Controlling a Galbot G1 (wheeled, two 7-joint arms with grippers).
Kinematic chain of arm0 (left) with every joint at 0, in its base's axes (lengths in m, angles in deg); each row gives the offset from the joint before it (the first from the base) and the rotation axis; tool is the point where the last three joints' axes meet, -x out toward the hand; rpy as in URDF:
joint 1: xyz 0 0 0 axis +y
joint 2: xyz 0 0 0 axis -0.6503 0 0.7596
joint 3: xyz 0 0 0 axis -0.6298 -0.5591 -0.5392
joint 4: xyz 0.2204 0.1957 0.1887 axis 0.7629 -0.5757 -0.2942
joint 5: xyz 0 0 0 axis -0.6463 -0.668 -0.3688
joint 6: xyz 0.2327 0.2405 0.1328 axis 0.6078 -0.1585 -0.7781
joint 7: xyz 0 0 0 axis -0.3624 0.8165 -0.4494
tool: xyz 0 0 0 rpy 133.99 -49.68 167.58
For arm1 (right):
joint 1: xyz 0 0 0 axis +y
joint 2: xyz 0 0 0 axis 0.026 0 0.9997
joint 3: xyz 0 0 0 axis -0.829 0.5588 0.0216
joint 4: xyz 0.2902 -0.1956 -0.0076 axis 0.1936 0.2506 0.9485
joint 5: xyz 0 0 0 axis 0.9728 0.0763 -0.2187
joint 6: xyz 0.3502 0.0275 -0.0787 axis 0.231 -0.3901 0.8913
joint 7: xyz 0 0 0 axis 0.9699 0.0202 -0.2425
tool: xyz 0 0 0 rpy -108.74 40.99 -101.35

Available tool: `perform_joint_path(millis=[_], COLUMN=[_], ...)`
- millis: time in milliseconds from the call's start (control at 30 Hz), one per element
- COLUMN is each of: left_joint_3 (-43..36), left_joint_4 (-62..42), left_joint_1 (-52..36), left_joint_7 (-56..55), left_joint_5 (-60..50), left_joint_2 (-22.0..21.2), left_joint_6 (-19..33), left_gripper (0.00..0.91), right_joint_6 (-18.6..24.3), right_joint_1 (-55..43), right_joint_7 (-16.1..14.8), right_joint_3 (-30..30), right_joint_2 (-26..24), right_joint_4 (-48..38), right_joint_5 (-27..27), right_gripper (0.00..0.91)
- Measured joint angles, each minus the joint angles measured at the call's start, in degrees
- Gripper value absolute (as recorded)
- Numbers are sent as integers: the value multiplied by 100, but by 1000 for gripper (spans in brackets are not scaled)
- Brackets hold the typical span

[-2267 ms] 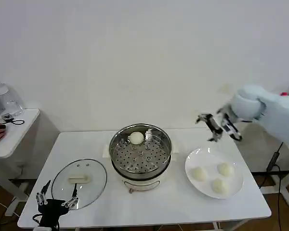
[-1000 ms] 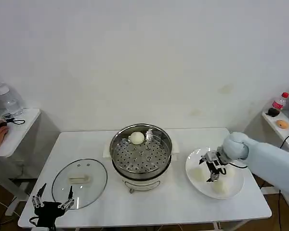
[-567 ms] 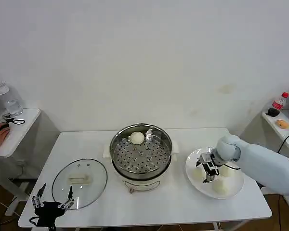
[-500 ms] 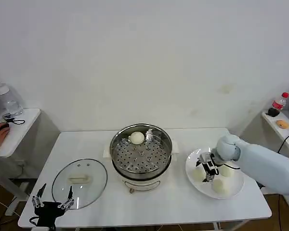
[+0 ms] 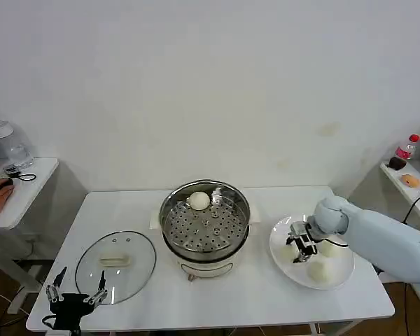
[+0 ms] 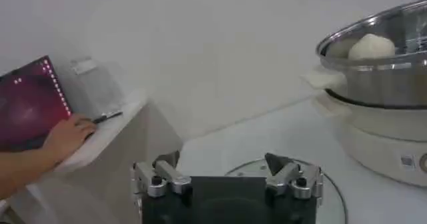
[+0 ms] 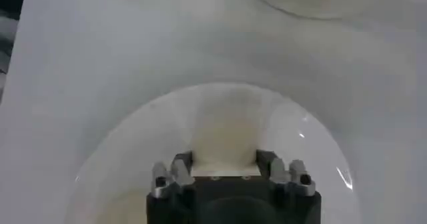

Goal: Take steamed baozi put them in steamer then cover it.

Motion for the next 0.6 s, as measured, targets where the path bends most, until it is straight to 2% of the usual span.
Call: perform_joint_path(millis=[333, 600], left_joint_3=[-6, -25], left_joint_4=[18, -18], left_joint_1=[-69, -145], left_joint_7=[0, 3], left_joint_5=[5, 32], left_joint_2=[54, 113], left_joint_6=[-36, -36], left_gripper=[907, 907], right_joint_6=[-14, -158], right_joint_1=[-533, -1503], right_joint_7=[-118, -131], right_joint_3=[65, 306], right_joint_2=[-271, -330], right_joint_4=[222, 475], right_joint_5=[201, 619], right_gripper=[584, 605])
